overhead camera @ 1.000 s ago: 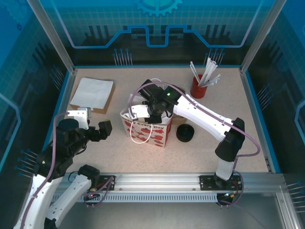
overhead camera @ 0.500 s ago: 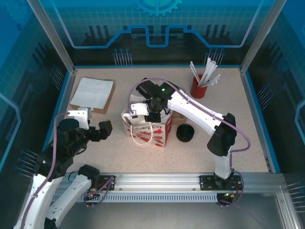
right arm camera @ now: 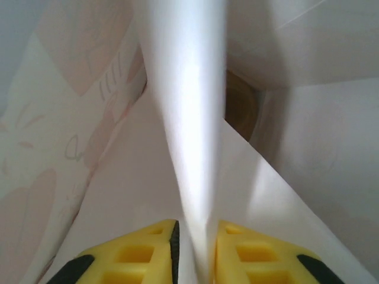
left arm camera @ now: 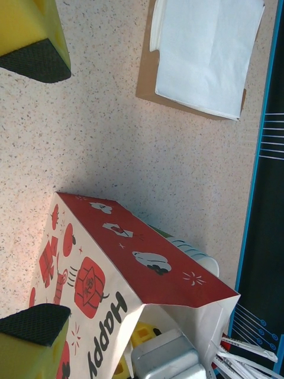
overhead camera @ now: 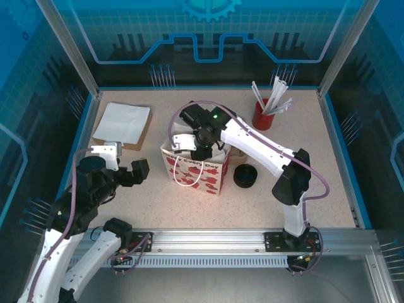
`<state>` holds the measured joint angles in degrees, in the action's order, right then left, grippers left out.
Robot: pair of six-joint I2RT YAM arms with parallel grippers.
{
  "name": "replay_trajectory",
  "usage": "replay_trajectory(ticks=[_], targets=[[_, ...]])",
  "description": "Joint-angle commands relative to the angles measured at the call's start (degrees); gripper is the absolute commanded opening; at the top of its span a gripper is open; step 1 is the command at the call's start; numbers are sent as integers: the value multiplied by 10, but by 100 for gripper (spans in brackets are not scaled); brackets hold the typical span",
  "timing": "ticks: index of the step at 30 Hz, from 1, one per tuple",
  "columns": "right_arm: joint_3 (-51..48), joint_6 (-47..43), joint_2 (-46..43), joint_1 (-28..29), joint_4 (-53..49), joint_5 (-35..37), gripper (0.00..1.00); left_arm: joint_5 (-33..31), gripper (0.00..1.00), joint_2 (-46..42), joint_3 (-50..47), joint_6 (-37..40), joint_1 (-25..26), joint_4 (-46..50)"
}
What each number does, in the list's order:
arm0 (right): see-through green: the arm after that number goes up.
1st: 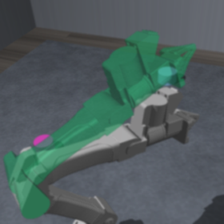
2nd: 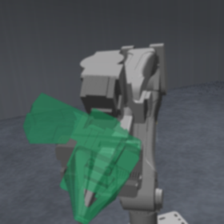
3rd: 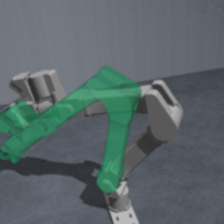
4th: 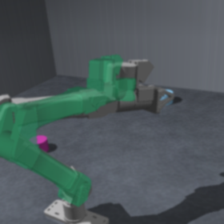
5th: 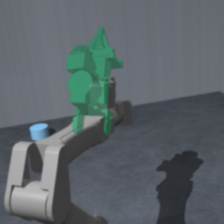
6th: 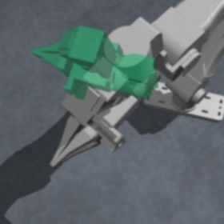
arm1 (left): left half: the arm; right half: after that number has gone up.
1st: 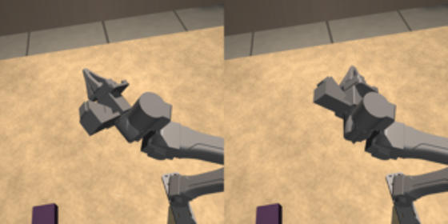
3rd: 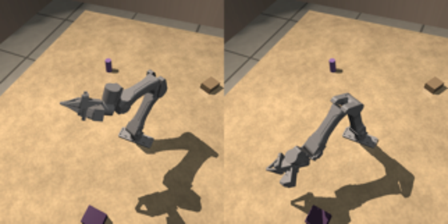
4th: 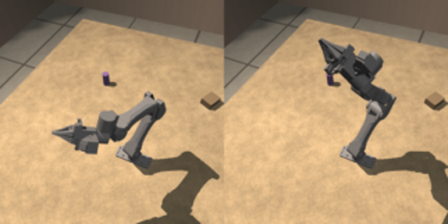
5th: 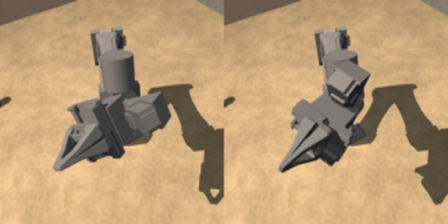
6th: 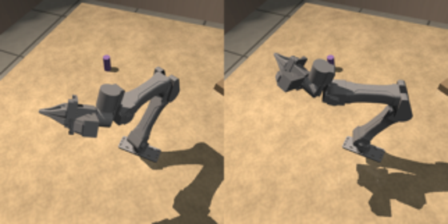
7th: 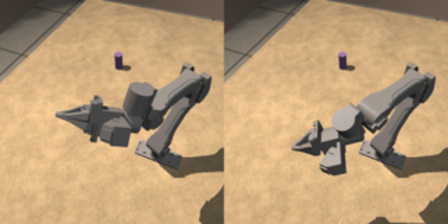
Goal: Pack the takeout coffee
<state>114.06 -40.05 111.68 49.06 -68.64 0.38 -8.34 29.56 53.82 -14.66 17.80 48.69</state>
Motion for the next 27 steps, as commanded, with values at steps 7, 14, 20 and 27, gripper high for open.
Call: replay_trajectory(ticks=[7,14,20,27], targets=[[46,6,-16,-9,-27,-16,45,2,99,2,-2,3,4,-11],[71,8,-37,-8,-37,-14,56,1,99,5,3,6,3,-13],[102,9,-63,-8,-60,-1,67,2,99,13,6,5,3,-22],[86,20,-131,-12,-30,26,77,4,99,21,10,-1,3,-39]])
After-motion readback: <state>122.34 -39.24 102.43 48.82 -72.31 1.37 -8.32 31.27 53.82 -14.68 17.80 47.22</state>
